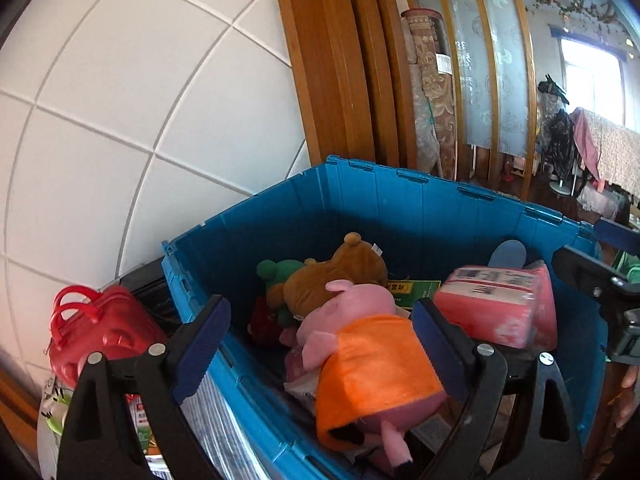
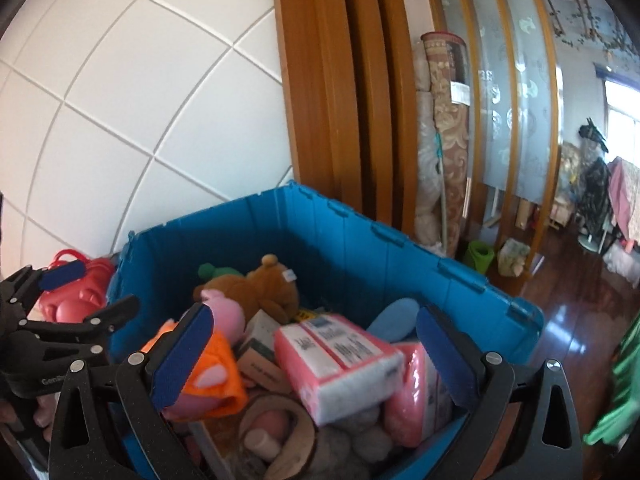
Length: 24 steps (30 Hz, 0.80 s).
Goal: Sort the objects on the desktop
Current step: 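Carry the pig plush and tissue pack into the blue crate and release both, then return both tools to the medicine box and white gloves on the bed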
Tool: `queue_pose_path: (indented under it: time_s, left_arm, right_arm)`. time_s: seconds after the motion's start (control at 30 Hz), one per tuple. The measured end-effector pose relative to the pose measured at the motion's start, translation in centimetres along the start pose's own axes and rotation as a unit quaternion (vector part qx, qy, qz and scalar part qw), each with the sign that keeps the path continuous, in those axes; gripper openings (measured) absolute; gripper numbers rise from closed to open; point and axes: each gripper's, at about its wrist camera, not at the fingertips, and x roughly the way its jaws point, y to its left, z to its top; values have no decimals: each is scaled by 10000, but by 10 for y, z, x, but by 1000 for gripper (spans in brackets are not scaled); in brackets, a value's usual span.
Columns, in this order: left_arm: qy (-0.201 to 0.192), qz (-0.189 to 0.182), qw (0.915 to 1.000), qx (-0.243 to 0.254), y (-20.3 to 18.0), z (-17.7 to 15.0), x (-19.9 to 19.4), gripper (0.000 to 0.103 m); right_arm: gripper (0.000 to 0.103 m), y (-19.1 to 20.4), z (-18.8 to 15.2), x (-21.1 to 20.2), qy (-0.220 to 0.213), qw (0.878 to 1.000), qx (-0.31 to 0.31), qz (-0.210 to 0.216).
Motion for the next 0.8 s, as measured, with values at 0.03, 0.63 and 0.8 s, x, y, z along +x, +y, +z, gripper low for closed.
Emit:
queue_pose_path:
  time_s: [0.03,0.63,0.8]
  left_arm:
    - [-31,-10,10000,-41,2,-2,-4,93]
    - [-256,87,9982,-540,53,-53,-65,93]
    - [-139,210,9971,-725,84,-84,-79,93]
  right_arm:
    - [103,2,-1,-2,22,10000,-5,2]
    - [103,71,-11,-72,-175,9989,-415,154]
    - [103,111,-21,-77,-82,9976,-600,322]
